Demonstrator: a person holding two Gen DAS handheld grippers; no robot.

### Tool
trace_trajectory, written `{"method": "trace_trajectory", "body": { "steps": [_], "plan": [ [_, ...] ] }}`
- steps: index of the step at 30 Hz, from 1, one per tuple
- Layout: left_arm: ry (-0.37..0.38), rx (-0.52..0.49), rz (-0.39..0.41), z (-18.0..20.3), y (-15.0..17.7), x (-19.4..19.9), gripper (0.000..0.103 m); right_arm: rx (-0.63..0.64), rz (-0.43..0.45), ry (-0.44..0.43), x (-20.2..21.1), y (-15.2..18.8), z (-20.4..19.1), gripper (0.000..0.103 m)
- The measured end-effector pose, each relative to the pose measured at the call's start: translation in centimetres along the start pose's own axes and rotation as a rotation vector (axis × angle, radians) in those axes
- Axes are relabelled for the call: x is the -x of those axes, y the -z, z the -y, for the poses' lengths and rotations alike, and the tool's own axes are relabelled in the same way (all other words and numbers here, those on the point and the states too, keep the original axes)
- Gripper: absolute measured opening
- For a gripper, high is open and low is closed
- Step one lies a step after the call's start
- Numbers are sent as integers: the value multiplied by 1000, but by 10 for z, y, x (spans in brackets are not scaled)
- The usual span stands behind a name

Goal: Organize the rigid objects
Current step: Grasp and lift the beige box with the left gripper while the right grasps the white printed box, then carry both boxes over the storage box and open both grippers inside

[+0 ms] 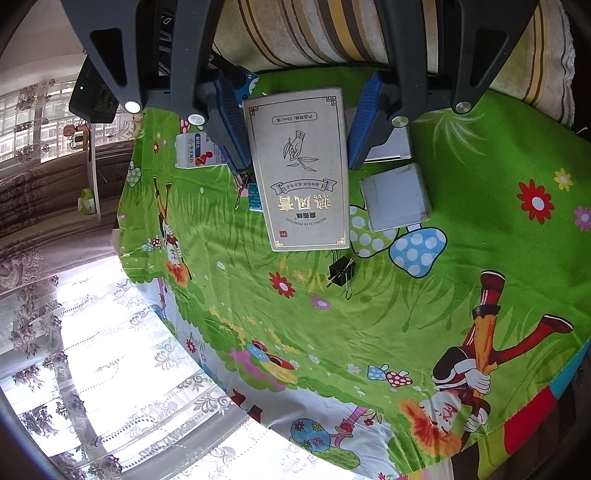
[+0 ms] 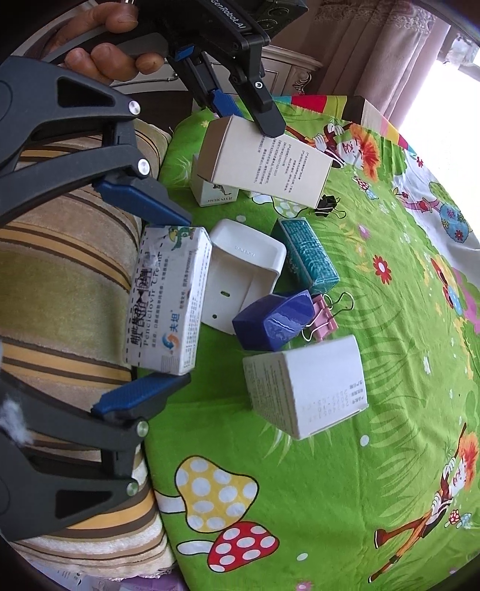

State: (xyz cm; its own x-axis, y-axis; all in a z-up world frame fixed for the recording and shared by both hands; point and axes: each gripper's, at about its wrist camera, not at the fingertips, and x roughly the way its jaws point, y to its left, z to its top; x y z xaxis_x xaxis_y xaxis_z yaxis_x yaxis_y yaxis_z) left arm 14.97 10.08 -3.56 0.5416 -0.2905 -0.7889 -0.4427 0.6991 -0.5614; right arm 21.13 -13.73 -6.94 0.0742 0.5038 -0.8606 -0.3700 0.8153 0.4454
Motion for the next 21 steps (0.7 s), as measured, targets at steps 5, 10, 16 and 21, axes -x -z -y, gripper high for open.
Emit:
{"method": "trace_trajectory", "body": {
  "steps": [5, 10, 16, 21],
  "plan": [
    [45, -1, 6, 7, 14, 13, 54, 26, 35, 22, 13, 9, -3, 80],
    [97, -4, -6, 15, 34, 19, 54, 48, 77, 50, 30, 21, -3, 80],
    [178, -19, -33, 31, 54, 20, 54, 30, 141, 76, 59, 41, 11, 80],
    [217, -57, -71, 56, 71, 13, 54, -9, 183, 95, 84, 58, 34, 80]
  ]
}}
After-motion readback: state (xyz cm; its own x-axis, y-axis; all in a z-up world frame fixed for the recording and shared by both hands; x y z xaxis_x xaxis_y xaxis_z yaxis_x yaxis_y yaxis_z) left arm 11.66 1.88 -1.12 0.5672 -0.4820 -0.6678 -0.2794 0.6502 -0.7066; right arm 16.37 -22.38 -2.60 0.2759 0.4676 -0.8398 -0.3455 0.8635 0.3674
